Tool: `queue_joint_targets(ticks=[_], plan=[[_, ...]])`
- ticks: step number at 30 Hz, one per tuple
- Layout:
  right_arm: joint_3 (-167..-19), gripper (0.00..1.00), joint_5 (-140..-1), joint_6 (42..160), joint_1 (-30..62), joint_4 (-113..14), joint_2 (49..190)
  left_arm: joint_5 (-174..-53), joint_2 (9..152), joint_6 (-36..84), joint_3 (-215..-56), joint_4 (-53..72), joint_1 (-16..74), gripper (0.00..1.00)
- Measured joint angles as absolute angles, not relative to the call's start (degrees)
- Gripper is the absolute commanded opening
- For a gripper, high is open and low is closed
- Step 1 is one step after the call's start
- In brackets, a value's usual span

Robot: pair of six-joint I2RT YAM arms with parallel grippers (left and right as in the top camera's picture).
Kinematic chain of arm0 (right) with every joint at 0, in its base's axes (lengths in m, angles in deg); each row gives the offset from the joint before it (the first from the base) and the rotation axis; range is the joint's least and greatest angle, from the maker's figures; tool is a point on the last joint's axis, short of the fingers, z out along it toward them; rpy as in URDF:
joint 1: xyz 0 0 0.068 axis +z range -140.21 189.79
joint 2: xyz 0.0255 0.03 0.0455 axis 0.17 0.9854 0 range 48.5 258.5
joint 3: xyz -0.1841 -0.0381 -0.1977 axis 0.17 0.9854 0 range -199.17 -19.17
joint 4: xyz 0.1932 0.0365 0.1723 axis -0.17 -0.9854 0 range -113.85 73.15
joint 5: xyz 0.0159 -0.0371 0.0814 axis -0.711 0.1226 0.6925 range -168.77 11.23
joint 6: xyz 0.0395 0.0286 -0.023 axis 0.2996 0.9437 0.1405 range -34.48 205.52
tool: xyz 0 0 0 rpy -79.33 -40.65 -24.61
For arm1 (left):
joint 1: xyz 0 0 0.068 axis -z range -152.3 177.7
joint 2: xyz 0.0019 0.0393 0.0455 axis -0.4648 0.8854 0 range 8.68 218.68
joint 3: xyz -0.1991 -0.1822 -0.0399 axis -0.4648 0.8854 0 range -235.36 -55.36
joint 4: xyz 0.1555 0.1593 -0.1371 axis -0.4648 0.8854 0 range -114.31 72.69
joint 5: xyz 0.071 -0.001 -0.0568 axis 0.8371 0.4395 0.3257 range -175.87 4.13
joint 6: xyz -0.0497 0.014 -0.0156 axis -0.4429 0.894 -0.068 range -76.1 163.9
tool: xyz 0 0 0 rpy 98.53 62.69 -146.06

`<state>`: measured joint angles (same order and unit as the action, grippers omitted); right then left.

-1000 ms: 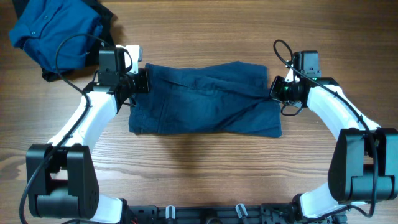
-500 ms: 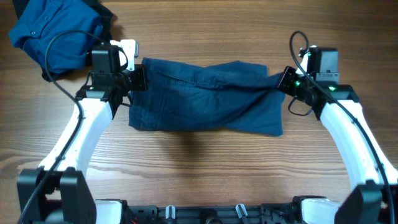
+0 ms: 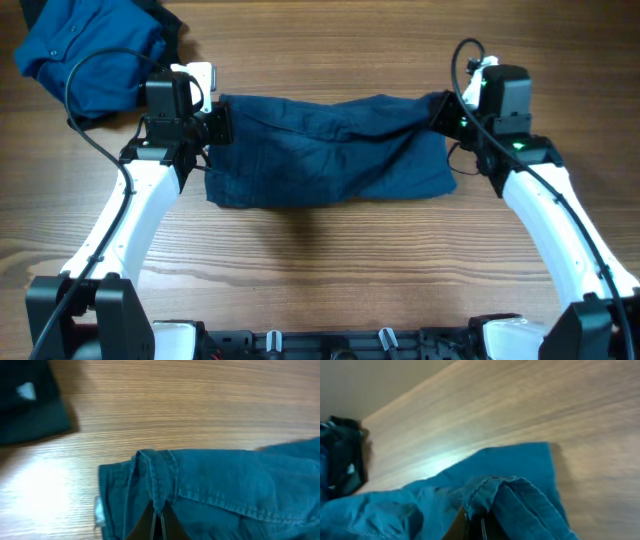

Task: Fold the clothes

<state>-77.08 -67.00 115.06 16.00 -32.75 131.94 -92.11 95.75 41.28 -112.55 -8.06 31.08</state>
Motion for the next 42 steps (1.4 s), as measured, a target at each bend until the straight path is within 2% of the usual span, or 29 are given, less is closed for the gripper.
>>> queue_joint_targets(ticks=[9,29,30,31,34,35,36,37,38,42], plan=[[-77.1,0.04,-67.3,119.0,16.9,-27.9,137.6,-78.3,95.8,33.1,-112.6,-10.8,31.1,0.04],[-77.1,0.04,-67.4,121.7,17.4,-19.1,147.3,-70.3,101.7,28.9,-112.6,-21.1,31.0,0.04],[-77.1,0.09,-67.4,121.7,17.5,-18.9,147.6,-70.0,102.3,28.9,-112.6,-22.0,30.9,0.04],[-77.1,0.2,-67.4,121.8,17.9,-18.7,148.0,-69.3,103.1,28.8,-112.6,-23.2,30.6,0.04],[-77.1,0.72,-67.6,121.8,18.7,-18.4,148.8,-67.8,104.6,28.7,-112.6,-26.1,29.5,0.2],[-77.1,0.9,-67.9,121.7,18.7,-18.4,148.8,-67.1,104.8,28.5,-112.6,-26.8,28.8,0.37],[-77.1,1.0,-68.1,121.4,18.8,-18.3,148.8,-66.4,104.8,28.1,-112.6,-27.4,28.0,0.55],[-77.1,1.0,-68.3,120.8,18.8,-18.4,148.8,-65.8,104.8,28.4,-112.6,-27.6,27.2,0.83],[-77.1,0.99,-68.5,119.9,18.8,-19.0,148.8,-65.4,104.8,28.4,-112.6,-27.8,26.6,1.0],[-77.1,1.0,-68.6,117.5,18.8,-21.9,148.8,-64.2,104.8,28.1,-112.6,-28.3,25.2,1.0]])
